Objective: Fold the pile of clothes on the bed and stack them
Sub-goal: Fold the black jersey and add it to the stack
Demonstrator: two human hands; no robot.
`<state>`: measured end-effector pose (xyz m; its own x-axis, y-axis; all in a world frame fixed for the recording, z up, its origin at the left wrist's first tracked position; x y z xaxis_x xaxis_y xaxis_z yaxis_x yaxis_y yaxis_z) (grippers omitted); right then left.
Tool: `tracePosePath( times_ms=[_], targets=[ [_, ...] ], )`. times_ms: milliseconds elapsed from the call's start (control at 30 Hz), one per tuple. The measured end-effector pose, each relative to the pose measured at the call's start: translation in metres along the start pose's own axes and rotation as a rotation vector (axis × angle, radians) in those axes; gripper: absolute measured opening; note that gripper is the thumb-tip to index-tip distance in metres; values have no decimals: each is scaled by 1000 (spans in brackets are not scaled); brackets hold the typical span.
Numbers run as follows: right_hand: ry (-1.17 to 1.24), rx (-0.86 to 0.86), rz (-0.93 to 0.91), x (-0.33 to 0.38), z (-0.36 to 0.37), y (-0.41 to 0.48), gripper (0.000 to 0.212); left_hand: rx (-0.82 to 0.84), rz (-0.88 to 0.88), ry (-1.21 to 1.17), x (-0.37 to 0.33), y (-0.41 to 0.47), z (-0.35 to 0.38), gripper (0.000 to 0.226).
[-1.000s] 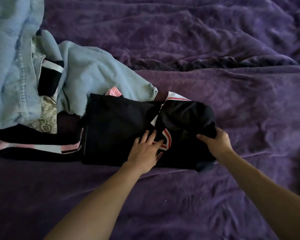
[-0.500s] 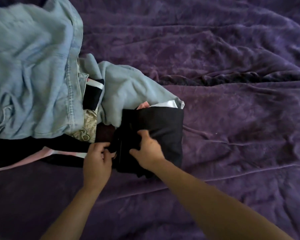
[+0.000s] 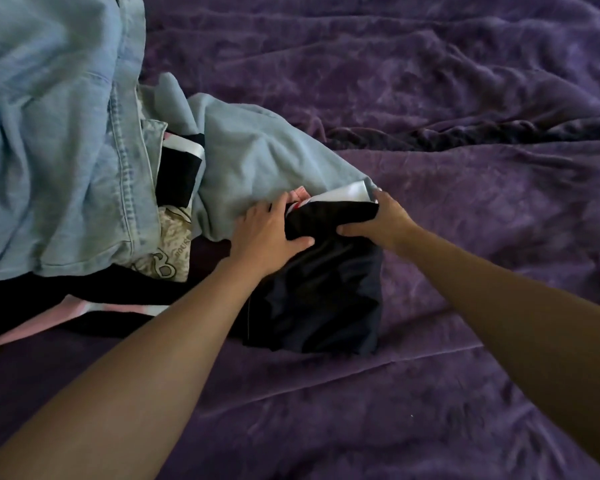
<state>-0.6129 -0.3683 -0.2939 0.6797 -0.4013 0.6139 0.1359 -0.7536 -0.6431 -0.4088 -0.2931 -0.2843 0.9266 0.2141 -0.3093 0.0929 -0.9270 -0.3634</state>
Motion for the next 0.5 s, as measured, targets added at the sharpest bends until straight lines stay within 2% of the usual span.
tracePosePath(
  times_ms=[33, 67, 100, 133, 167, 233, 300, 367, 433, 500],
  targets=[
    [80, 21, 38, 0, 3, 0, 97, -3, 19, -2, 1, 2, 0, 89],
    [131, 17, 36, -2, 5, -3, 78, -15, 53, 20, 3, 2, 0, 92],
    [155, -10, -6, -3, 4, -12, 57, -21, 96, 59, 4, 1, -1, 96],
    [149, -42, -77, -4, 2, -26, 44, -9, 139, 102, 4, 0, -2, 104],
    [103, -66, -163, -4, -1, -43, 41, 24, 174, 140, 3, -1, -5, 114],
    [-17, -83, -306, -3, -9, -81, 49, 143, 229, 185, -4, -2, -13, 129],
    [-75, -94, -390, -6, -18, -119, 56, 290, 256, 157, -21, -9, -23, 132],
    [-74, -134, -416, -11, -30, -152, 60, 414, 276, 48, -45, -23, -33, 118],
    [-48, -176, -426, -18, -49, -178, 61, 468, 326, -34, -70, -41, -40, 84],
    [-16, -206, -404, -26, -74, -199, 60, 436, 351, -89, -96, -58, -48, 49]
  ],
)
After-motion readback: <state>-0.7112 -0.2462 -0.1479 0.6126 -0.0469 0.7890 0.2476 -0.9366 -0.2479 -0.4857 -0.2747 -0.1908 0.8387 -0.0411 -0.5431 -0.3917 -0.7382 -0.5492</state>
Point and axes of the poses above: each hand's wrist, its own y-axis towards the middle knuckle, its own z-axis out of the palm, x = y × z, the point moved 3 cm from there along y, towards the middle knuckle, and after that the axes turned 6 degrees about y, right-handed, at the moved point
